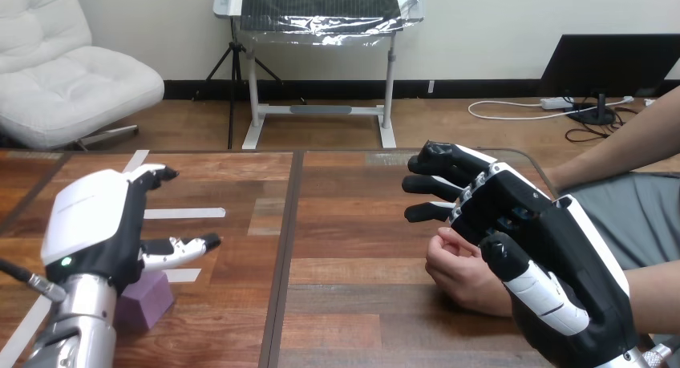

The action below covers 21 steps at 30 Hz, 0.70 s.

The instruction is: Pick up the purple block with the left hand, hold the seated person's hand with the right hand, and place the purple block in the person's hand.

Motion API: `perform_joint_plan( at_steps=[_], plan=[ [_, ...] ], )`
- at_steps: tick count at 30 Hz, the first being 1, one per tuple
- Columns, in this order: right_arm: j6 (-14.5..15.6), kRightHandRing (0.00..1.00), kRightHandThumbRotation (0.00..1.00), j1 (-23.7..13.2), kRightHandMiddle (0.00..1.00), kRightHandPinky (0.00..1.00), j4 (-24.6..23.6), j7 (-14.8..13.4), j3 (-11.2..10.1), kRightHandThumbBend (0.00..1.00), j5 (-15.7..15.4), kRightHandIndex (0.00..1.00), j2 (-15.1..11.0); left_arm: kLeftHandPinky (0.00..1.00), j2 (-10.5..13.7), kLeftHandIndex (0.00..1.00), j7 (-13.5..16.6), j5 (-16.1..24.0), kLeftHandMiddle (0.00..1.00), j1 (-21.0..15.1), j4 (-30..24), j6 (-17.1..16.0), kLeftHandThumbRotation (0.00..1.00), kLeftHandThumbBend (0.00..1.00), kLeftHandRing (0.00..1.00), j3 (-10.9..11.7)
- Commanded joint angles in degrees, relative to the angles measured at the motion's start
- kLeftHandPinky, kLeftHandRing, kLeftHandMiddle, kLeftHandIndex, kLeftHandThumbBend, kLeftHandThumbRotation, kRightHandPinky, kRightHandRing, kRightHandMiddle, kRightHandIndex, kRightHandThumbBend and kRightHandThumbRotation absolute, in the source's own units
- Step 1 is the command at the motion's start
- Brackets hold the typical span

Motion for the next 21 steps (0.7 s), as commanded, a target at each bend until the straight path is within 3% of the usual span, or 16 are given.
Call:
perform_joint_plan(
  at_steps=[1,21],
  plan=[
    [-0.54,0.80,0.58,-2.02,0.82,0.71,-2.56,-0.17,-0.85,0.74,0.25,0.80,-0.68,0.72,1.20,0.78,0.35,0.60,0.79,-1.18,-1.83,-0.59,0.38,0.86,0.77,2.00],
    [-1.13,0.80,0.58,-1.84,0.82,0.69,-2.52,0.18,-1.10,0.73,0.34,0.80,-0.71,0.71,2.73,0.77,0.46,1.24,0.77,0.49,0.86,-0.79,0.42,0.90,0.75,2.92]
  ],
)
